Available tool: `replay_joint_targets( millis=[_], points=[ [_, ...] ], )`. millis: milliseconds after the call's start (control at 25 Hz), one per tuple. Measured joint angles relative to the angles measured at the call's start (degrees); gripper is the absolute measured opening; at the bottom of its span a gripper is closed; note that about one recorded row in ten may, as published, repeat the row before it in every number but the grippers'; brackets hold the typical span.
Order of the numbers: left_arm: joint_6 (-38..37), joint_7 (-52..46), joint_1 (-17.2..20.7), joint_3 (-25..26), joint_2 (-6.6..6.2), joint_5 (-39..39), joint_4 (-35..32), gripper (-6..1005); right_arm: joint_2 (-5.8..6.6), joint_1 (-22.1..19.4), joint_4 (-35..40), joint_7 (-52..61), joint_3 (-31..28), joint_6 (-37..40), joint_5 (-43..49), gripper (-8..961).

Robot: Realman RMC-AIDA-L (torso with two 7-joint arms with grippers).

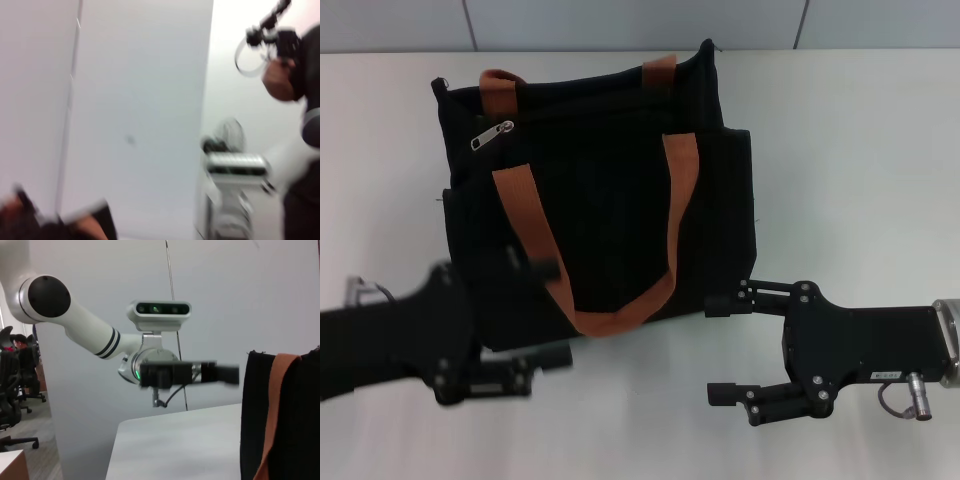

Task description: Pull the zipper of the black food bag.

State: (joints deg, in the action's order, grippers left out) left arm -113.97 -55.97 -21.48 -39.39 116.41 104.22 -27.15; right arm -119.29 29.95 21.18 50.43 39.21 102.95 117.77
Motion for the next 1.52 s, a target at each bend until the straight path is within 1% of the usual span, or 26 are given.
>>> replay_joint_targets(
  millis=[40, 80, 120, 200, 240, 360, 440, 480, 560, 600, 720, 760, 800, 880, 960, 1000, 1040, 1120, 1520],
  points=[
    [0.0, 0.0, 0.0, 0.0, 0.00, 0.0, 0.0, 811, 0.00, 0.0, 0.0, 0.0, 0.0, 0.0, 0.0, 834],
    [-0.7, 1.2, 0.2, 2.7, 0.49, -0.8, 0.2, 810, 0.00, -0.1, 0.0, 0.0, -0.1, 0.0, 0.0, 834],
    [-0.9, 1.8, 0.4, 4.4, 0.76, -1.5, 0.3, 809, 0.03, -0.2, 0.0, 0.0, -0.1, 0.0, 0.0, 834],
    [-1.1, 2.8, 1.4, 7.1, 1.28, -4.9, 0.5, 808, 0.10, -0.3, 0.0, 0.0, -0.1, 0.0, 0.0, 834],
    [-1.1, 3.1, 2.2, 8.0, 1.50, -7.9, 0.8, 807, 0.11, -0.3, 0.0, 0.0, -0.2, 0.0, 0.0, 834],
    [-0.1, 3.2, 4.2, 9.4, 1.65, -15.2, 2.1, 805, 0.11, -0.3, 0.0, 0.0, -0.2, 0.0, 0.0, 834],
    [2.3, 3.0, 4.9, 10.9, 1.32, -17.3, 2.6, 803, 0.12, -0.4, 0.0, 0.0, -0.2, -0.1, 0.0, 834],
    [2.3, 3.0, 4.9, 10.9, 1.32, -17.3, 2.6, 802, 0.12, -0.4, 0.0, 0.0, -0.2, -0.2, 0.0, 834],
    [5.3, 2.6, 5.0, 11.1, 0.61, -17.0, 2.6, 801, 0.11, -0.5, 0.0, 0.0, -0.2, -0.2, 0.0, 834],
    [8.9, 2.2, 5.0, 10.8, 0.07, -16.6, 2.6, 800, 0.12, -0.5, 0.0, 0.0, -0.2, -0.1, 0.0, 834],
    [10.5, 2.1, 5.0, 10.7, -0.14, -16.3, 2.6, 797, 0.11, -0.4, 0.0, -0.1, -0.1, -0.2, 0.0, 834],
    [12.3, 2.0, 5.0, 10.6, -0.32, -15.8, 2.6, 797, 0.12, -0.4, 0.0, -0.1, -0.1, -0.2, 0.0, 834],
    [15.3, 1.9, 4.8, 10.4, -0.64, -14.3, 2.5, 796, 0.11, -0.4, 0.0, -0.1, -0.1, -0.2, 0.0, 834],
    [18.4, 1.9, 4.3, 10.4, -0.82, -11.2, 2.4, 794, 0.12, -0.4, 0.1, -0.1, -0.1, -0.2, 0.0, 834],
    [19.2, 1.9, 4.1, 10.4, -0.84, -10.1, 2.3, 793, 0.12, -0.3, 0.1, -0.1, -0.1, -0.1, 0.0, 834],
    [20.0, 1.9, 3.4, 10.4, -0.84, -8.0, 2.2, 792, 0.14, -0.3, 0.1, -0.1, -0.1, -0.1, 0.0, 834],
    [20.0, 1.9, 3.4, 10.4, -0.84, -8.0, 2.2, 791, 0.14, -0.3, 0.1, -0.1, -0.1, -0.1, 0.0, 834],
    [20.3, 1.9, 2.4, 10.4, -0.84, -5.3, 2.2, 790, 0.19, -0.3, 0.0, -0.1, -0.2, -0.1, 0.0, 835],
    [25.9, 2.9, -0.5, 10.4, -0.13, -3.7, 2.0, 782, 0.21, -0.4, 0.0, -0.1, -0.2, 0.3, 0.0, 835]
  ],
)
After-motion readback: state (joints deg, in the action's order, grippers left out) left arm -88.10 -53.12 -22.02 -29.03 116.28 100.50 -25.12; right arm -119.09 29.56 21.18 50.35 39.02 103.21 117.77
